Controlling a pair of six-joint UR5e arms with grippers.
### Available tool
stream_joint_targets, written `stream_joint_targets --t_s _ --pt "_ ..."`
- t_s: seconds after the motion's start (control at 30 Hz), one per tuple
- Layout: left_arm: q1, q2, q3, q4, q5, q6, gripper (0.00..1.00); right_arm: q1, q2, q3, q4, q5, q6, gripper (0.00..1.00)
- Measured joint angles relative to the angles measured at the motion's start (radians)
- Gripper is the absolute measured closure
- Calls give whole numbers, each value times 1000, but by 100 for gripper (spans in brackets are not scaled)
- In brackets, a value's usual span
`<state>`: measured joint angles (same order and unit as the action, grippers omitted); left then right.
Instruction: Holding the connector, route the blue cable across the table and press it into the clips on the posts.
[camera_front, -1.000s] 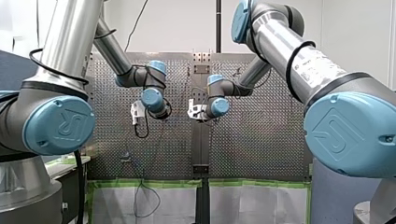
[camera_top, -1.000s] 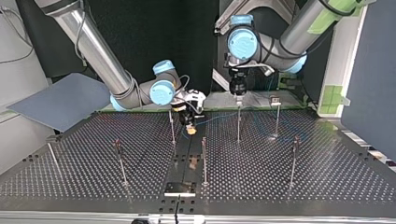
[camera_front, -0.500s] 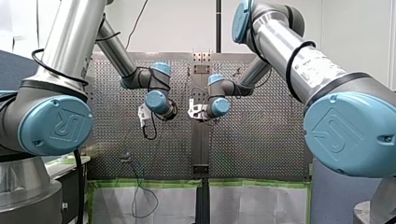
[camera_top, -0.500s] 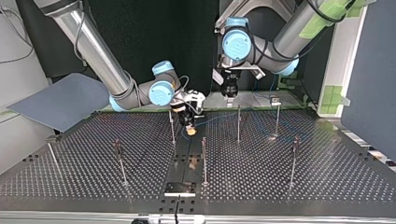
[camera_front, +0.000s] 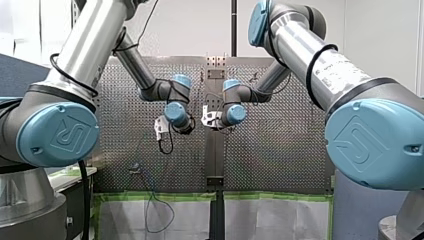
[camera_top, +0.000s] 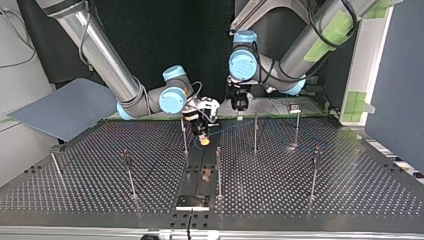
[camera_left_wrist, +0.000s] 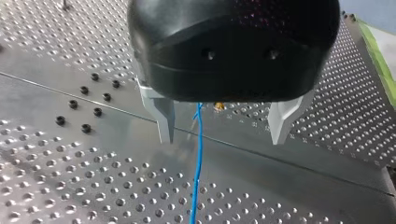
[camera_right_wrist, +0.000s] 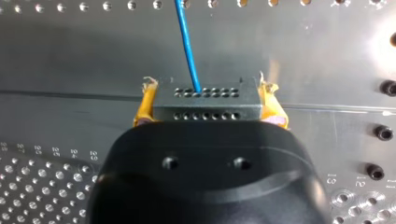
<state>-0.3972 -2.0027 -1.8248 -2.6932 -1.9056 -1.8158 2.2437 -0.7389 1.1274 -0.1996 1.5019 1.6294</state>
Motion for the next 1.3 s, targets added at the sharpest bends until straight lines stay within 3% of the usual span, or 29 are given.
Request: stream_joint_targets --t_s 0.47,0.9,1.13,1.17,1.2,1.27,1.3 --pt "5 -67 122 -13 -33 2 2 0 0 0 0 0 4 100" --pt "9 -191 255 -39 -67 17 2 0 0 0 0 -1 2 100" --pt "10 -205 275 -45 -98 17 2 0 0 0 0 -1 2 100" --pt "9 -205 275 -46 -103 17 11 0 0 -1 0 -1 2 100" --pt "9 -205 275 -46 -107 17 11 -1 0 -1 1 -1 2 100" --pt "8 -206 275 -47 -118 18 40 -1 0 -2 1 -1 1 100" --pt "8 -206 276 -48 -122 18 40 -1 0 -2 1 -1 1 100"
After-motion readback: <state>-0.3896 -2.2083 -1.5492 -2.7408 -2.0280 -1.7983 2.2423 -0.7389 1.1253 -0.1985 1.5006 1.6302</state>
